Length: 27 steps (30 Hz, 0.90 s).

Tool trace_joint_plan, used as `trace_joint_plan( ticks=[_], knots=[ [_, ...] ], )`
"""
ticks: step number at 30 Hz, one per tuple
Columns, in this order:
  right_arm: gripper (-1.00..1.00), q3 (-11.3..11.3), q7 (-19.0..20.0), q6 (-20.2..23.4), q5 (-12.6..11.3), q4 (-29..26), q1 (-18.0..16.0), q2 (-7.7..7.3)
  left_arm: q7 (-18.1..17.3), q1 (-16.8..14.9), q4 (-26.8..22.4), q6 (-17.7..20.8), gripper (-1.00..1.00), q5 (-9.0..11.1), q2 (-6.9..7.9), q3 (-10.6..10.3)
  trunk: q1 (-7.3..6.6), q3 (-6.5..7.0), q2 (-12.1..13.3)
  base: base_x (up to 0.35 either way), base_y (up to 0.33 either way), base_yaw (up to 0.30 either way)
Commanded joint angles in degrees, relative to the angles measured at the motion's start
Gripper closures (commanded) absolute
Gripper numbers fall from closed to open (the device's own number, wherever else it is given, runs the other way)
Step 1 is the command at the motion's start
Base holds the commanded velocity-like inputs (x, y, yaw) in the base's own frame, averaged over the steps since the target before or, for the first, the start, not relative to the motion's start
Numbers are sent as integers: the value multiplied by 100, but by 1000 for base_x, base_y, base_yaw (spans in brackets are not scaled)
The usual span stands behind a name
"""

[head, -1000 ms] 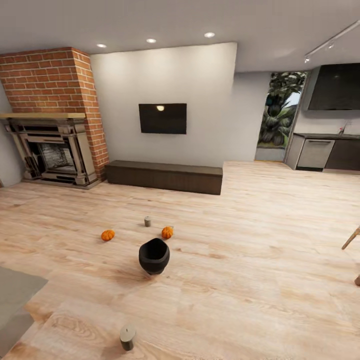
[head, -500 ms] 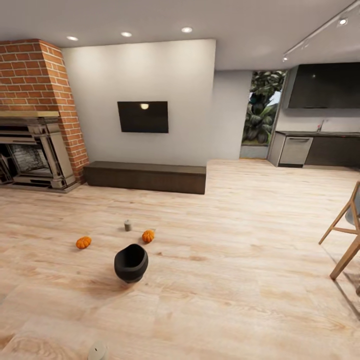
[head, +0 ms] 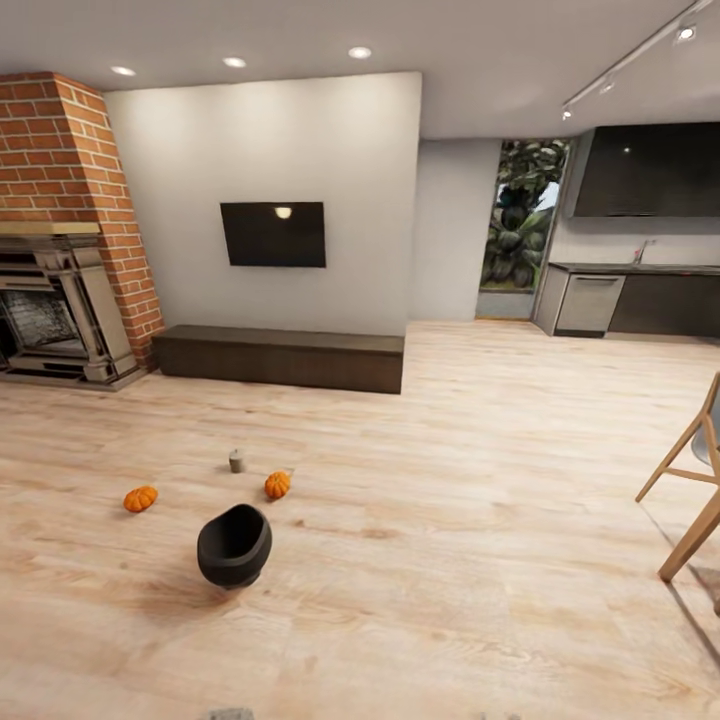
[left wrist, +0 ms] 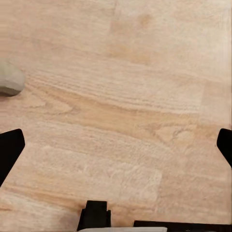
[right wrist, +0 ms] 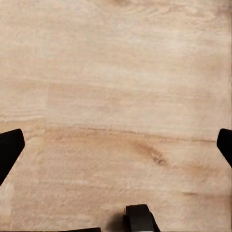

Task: Place each of the two pumpkins and all three candles from the living room inside a cabinet in the living room (use any cabinet), then make sure every cabinet is closed, and position the cauldron so it is next to a table in the living room.

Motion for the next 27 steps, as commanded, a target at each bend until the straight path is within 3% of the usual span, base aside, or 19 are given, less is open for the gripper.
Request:
trace_joint_plan(
  ticks=[1, 10, 14, 17, 24, 27],
  knots=[
    [-100, 7, -27, 32, -7, -14, -56, 3, 10, -23, -7, 16, -100, 72, 4, -17, 2, -7, -3, 255, -238, 0],
    [-100, 15, -27, -361, -5, -12, -142, -24, 26, -77, 3, -173, -100, 77, 4, -6, 2, -7, -3, 254, -238, 0],
    [-100, 14, 3, -551, -29, -38, -144, -35, 33, -77, 228, -716, -100, 97, -22, -1, 2, -7, -3, 255, -239, 0],
    [-100, 17, 7, -862, -27, -35, -144, -37, 34, -77, 389, -964, -100, 99, -145, 2, 2, -7, -3, 255, -240, 0],
    [-100, -17, 211, -944, -26, -8, -144, -48, 43, -71, 852, -1684, -100, 102, -197, 36, 2, -14, -3, 255, -240, 0],
    [-100, -25, 331, -930, -22, 64, -144, -53, 61, -73, 959, -1820, -100, 95, -204, 63, 2, -36, -3, 255, -240, 0]
  ],
)
